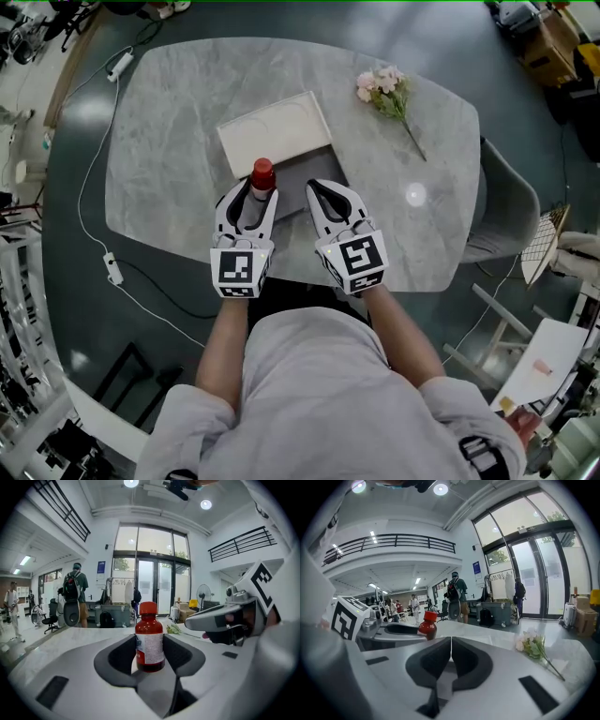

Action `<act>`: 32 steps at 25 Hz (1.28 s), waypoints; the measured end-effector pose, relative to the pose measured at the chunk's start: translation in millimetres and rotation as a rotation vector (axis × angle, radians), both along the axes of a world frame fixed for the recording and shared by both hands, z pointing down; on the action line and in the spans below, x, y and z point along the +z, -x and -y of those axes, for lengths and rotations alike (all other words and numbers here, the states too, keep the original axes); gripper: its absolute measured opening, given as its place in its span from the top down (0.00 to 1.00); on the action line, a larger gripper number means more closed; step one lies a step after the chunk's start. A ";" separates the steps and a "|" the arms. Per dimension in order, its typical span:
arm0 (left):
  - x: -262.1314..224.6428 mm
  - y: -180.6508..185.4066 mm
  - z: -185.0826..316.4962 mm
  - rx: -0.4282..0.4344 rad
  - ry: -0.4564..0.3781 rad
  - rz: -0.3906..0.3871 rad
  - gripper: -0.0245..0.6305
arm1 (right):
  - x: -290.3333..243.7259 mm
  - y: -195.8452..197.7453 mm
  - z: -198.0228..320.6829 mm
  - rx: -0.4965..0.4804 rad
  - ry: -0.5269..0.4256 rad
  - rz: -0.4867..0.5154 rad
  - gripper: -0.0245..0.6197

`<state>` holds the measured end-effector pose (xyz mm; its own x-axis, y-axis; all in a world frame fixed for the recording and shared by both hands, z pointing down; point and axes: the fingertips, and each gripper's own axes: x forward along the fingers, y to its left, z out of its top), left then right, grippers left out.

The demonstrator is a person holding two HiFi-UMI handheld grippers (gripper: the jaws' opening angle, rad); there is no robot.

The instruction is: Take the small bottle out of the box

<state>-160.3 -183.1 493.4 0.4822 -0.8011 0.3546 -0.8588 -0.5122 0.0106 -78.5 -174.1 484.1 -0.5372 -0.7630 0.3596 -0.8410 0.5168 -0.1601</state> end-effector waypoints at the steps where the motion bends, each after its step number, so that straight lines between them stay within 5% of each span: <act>1: -6.5 2.1 -0.6 -0.014 -0.013 -0.008 0.67 | -4.6 0.2 -0.1 0.002 -0.013 0.000 0.92; 32: -193.0 -1.4 -45.0 -0.142 -0.346 -0.124 0.67 | -186.4 -40.4 -24.8 0.097 -0.441 -0.010 0.92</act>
